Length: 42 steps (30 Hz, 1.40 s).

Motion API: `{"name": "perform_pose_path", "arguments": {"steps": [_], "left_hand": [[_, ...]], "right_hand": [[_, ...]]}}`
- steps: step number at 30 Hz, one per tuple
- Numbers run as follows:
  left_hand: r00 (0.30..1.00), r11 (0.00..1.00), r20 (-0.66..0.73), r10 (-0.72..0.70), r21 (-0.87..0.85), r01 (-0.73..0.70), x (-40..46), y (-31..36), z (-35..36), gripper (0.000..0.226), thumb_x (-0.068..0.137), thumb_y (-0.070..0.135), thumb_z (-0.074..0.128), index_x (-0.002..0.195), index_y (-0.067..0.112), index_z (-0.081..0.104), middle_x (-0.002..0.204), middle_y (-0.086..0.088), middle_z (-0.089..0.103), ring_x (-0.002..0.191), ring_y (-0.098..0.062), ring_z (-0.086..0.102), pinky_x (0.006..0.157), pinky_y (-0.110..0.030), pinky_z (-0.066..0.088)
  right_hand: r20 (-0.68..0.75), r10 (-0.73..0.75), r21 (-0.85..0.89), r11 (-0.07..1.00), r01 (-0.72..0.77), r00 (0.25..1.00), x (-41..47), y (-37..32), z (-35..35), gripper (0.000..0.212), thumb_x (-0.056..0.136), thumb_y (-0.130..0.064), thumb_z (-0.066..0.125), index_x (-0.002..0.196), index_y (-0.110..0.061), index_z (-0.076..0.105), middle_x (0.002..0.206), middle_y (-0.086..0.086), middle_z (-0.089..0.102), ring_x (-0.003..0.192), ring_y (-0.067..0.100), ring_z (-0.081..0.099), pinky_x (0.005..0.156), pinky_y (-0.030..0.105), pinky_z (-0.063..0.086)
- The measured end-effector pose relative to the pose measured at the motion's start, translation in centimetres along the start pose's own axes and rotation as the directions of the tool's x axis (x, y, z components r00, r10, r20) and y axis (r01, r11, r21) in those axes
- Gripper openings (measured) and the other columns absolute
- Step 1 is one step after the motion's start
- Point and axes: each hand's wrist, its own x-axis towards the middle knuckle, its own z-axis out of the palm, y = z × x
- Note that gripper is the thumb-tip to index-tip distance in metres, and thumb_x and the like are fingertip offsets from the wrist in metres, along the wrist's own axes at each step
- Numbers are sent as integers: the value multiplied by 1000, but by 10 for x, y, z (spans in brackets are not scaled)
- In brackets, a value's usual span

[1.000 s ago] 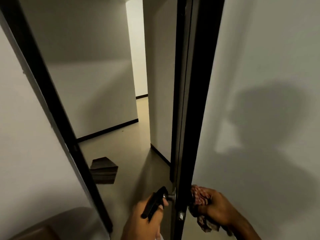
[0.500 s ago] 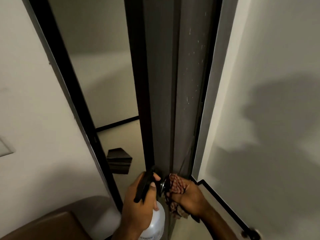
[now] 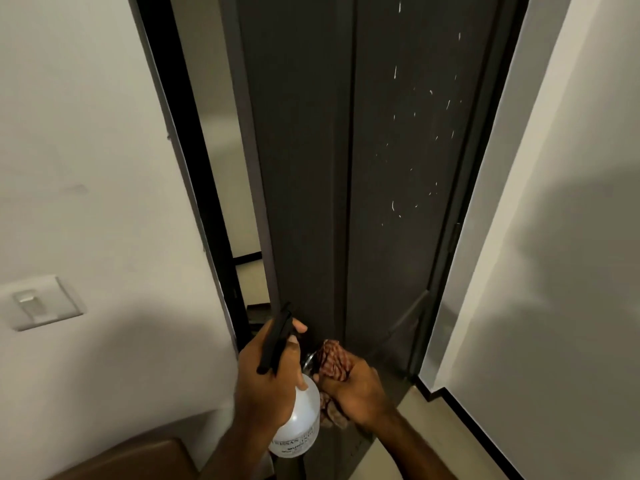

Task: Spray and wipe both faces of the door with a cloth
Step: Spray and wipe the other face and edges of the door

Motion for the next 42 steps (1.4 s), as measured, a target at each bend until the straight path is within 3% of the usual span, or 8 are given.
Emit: {"name": "perform_pose_path", "arguments": {"steps": [10,17,19,22,27,32,38,42], "left_hand": [[993,991,-74,-96,85,102,37,-26,-28,16,97,28,56,102,25,71,63,5,73,58,-14,71,64,-23,63],[967,973,-126,-223,36,230,75,-27,-31,20,105,-1,54,102,8,71,64,-4,75,46,-16,68,48,-22,57],[970,978,-143,-199,37,206,90,-22,-25,20,105,-2,53,102,5,72,54,-9,68,40,-15,60,44,-24,54],[977,985,-154,-149,60,160,113,-13,-9,24,105,-5,52,96,5,72,44,-11,59,34,-22,52,39,-32,49],[985,996,-155,-75,45,83,159,24,24,23,105,-2,53,98,6,73,42,-16,56,37,-30,52,40,-31,50],[978,992,-186,95,104,-77,221,86,60,29,106,-2,49,99,10,75,40,-16,54,36,-30,51,43,-29,51],[979,978,-150,141,173,-114,285,166,98,26,107,10,48,106,15,74,48,-9,56,46,-27,56,55,-42,56],[966,941,-147,211,296,-161,322,217,118,26,105,18,50,102,18,76,49,-14,59,46,-28,62,51,-29,59]], "right_hand": [[17,-41,1,999,41,999,76,-19,55,55,86,-52,80,137,-42,65,119,-22,77,113,-3,70,104,31,60],[112,-32,-38,999,37,993,115,-40,66,60,90,-49,82,145,-38,60,123,-19,73,114,-1,68,103,15,54],[194,-61,-130,988,87,979,124,-53,52,64,91,-67,72,146,-39,58,122,-19,73,111,-2,69,99,12,53],[238,-93,-304,938,165,967,138,-78,12,59,95,-80,44,142,-45,50,122,-7,75,111,12,72,104,32,56],[23,-136,-87,987,138,990,158,-128,-96,60,81,-90,52,116,-41,49,102,-8,76,91,8,76,88,36,62],[-325,-147,333,907,258,934,194,-175,-219,30,102,-43,66,122,-33,45,106,-8,69,90,7,68,72,28,51],[-503,-324,200,858,472,801,229,-221,-326,27,109,-17,53,128,-27,36,112,-6,61,101,14,66,87,41,54],[-639,-443,26,804,594,629,234,-255,-366,35,101,-26,69,124,-36,44,107,-11,65,95,8,69,85,43,62]]}}
